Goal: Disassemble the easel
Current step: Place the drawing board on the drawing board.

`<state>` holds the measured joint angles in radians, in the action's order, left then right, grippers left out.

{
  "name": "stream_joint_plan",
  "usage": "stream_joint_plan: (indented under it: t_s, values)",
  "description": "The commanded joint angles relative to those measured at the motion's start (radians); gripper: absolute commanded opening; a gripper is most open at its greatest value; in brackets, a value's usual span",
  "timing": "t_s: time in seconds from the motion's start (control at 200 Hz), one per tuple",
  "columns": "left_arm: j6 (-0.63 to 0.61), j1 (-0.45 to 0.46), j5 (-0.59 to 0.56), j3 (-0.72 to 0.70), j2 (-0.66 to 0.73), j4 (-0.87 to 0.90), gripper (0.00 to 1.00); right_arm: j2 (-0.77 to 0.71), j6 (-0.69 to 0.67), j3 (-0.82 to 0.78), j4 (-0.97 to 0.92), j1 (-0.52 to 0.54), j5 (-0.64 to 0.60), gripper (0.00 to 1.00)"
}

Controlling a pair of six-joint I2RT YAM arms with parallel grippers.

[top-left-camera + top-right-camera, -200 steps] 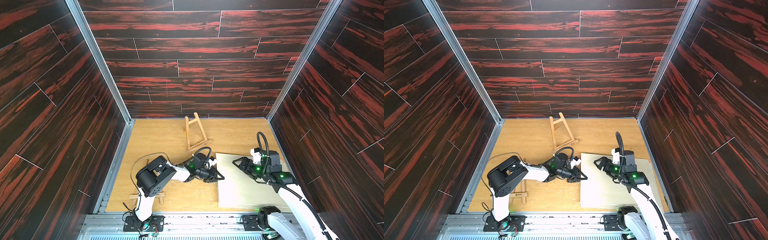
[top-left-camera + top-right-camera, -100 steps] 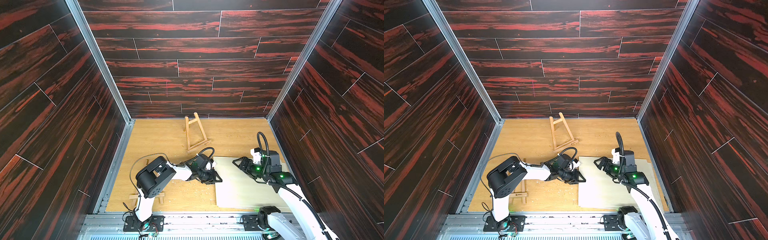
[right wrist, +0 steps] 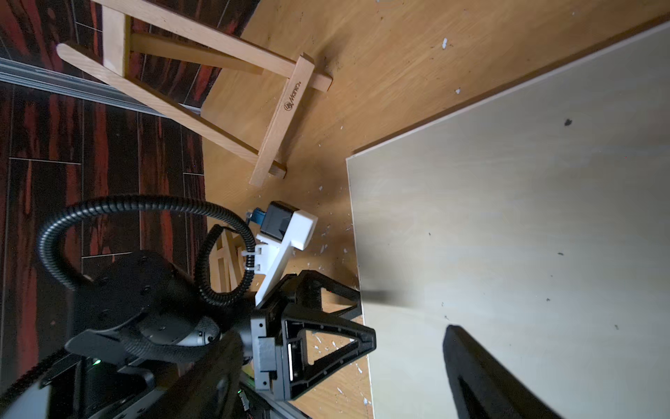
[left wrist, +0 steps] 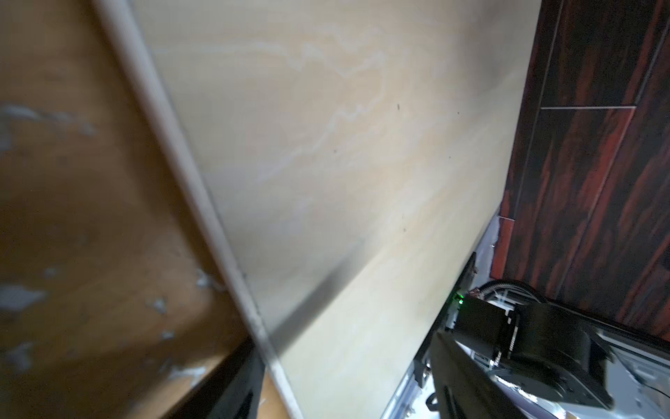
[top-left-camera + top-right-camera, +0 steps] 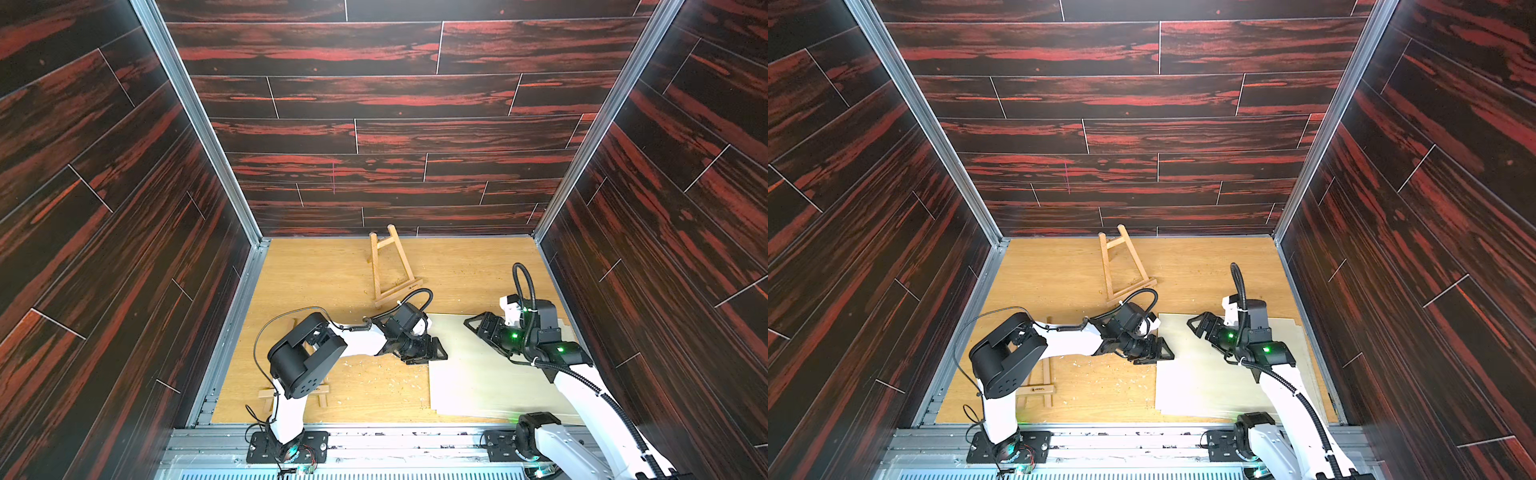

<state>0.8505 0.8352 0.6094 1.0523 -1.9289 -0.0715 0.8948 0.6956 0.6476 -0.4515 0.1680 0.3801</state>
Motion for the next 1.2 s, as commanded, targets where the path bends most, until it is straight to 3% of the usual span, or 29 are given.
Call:
stream_joint_plan:
  t_s: [0.0,0.235,0.581,0.847,1.192]
  values:
    - [-0.047,-0.004,-0.056,0.027,0.048,0.107,0.83,0.012,0.002,0.000,0.010,0.005,0.005,0.89]
    - [-0.095,-0.006,-0.107,0.076,0.074,0.228,0.86,0.028,-0.004,0.013,0.013,0.005,0.006,0.89]
    - [-0.079,-0.005,-0.049,0.136,0.027,0.211,0.72,0.036,-0.008,0.018,0.019,0.003,0.008,0.89]
    - [-0.053,-0.005,-0.024,0.171,-0.015,0.198,0.69,0.036,-0.016,0.026,0.009,0.000,0.010,0.89]
    - [-0.085,-0.005,-0.122,0.151,-0.002,0.305,0.69,0.042,-0.031,0.030,0.011,-0.022,0.031,0.89]
